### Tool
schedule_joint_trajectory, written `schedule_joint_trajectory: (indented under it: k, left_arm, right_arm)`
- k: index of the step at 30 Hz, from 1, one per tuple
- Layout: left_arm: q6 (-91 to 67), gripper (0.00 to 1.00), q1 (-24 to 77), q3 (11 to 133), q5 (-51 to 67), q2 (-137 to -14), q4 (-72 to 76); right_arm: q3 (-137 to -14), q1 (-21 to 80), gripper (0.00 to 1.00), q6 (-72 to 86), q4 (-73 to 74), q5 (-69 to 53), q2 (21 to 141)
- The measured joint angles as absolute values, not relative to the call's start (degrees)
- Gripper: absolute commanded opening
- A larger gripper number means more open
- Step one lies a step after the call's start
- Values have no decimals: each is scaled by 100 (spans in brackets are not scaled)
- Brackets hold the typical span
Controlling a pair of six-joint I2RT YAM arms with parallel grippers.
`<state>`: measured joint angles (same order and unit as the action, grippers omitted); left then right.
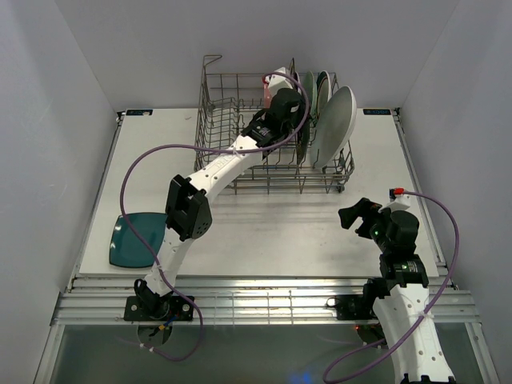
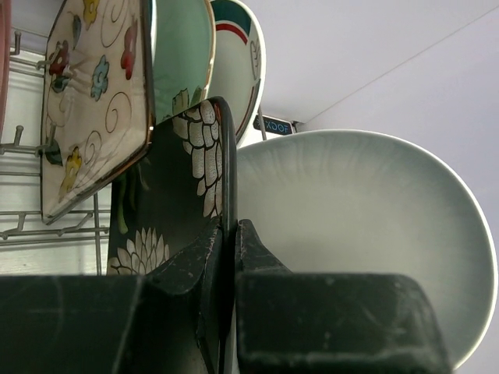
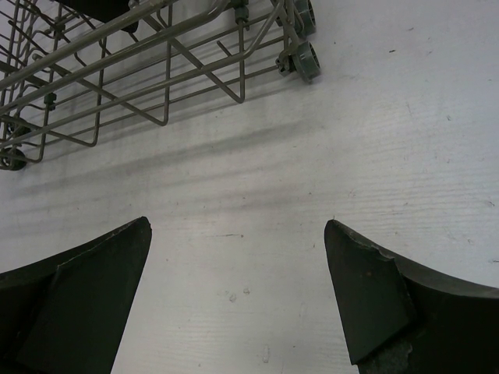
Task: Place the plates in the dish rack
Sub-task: Insert the plate into the dish rack.
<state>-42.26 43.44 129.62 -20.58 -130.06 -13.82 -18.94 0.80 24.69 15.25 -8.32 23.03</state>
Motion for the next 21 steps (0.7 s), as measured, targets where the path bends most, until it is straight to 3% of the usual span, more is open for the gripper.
schedule_joint_trajectory:
  k: [21]
  left_arm:
    - [-4805,0,3935,12960,-1247,-13050,-1793]
  right_arm:
    - [-1883,80,97,2469,1518,-834,2303]
